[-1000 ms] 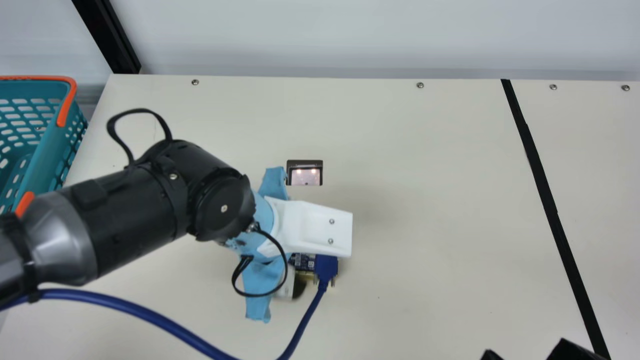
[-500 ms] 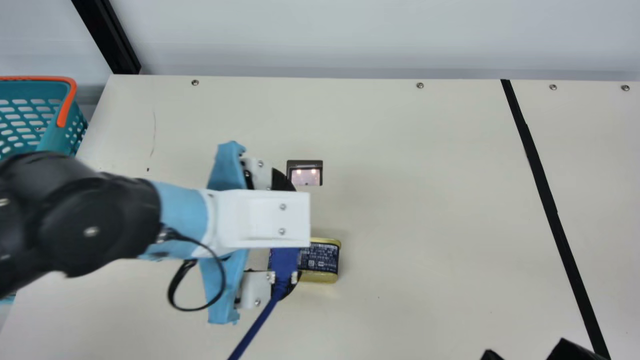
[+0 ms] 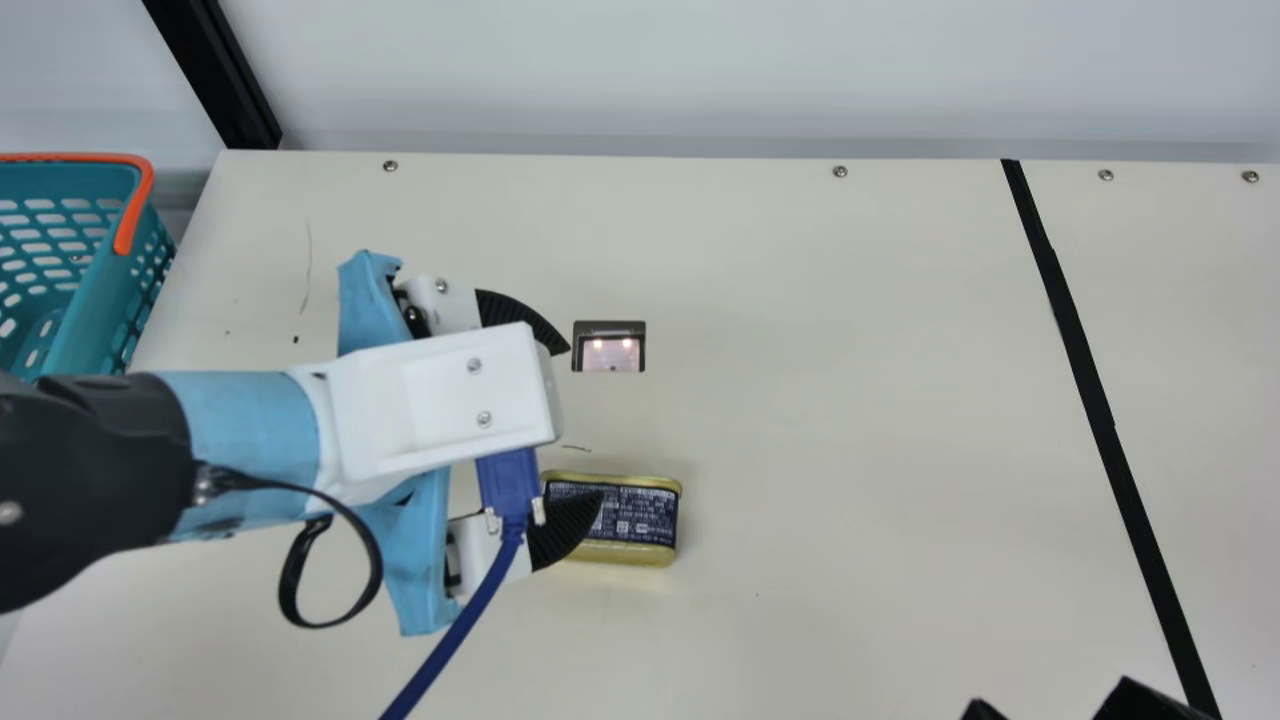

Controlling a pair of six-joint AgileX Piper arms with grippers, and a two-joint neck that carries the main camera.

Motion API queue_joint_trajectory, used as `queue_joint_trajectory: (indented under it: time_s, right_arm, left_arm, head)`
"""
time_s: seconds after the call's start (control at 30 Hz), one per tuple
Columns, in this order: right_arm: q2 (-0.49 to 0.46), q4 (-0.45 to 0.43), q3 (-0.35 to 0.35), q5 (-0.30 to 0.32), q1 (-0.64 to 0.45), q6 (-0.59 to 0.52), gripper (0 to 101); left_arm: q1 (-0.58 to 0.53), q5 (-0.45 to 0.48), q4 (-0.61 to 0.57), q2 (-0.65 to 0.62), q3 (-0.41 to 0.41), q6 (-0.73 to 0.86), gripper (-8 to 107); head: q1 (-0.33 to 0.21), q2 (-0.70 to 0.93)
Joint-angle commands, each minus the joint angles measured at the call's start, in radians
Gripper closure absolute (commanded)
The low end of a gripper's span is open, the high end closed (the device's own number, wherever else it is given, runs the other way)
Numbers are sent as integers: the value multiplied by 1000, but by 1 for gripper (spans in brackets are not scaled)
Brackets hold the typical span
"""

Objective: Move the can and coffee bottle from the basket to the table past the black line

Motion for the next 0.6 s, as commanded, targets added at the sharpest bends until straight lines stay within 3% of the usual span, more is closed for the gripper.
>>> queue_joint_trajectory:
  time_s: [0.0, 0.23, 0.57]
  right_arm:
    - [1, 10, 3, 0, -10, -10, 0]
    - [95, -12, -22, -62, 23, -32, 0]
    - [352, -137, -110, -166, 155, -76, 0]
  left_arm:
    - [-17, 1, 24, -2, -6, -35, 9]
    - [-1, -23, 157, -15, -24, -117, 9]
    - [73, -81, 337, -77, -32, -274, 9]
  head:
    - [-1, -3]
    - [-1, -3]
    - [-1, -3]
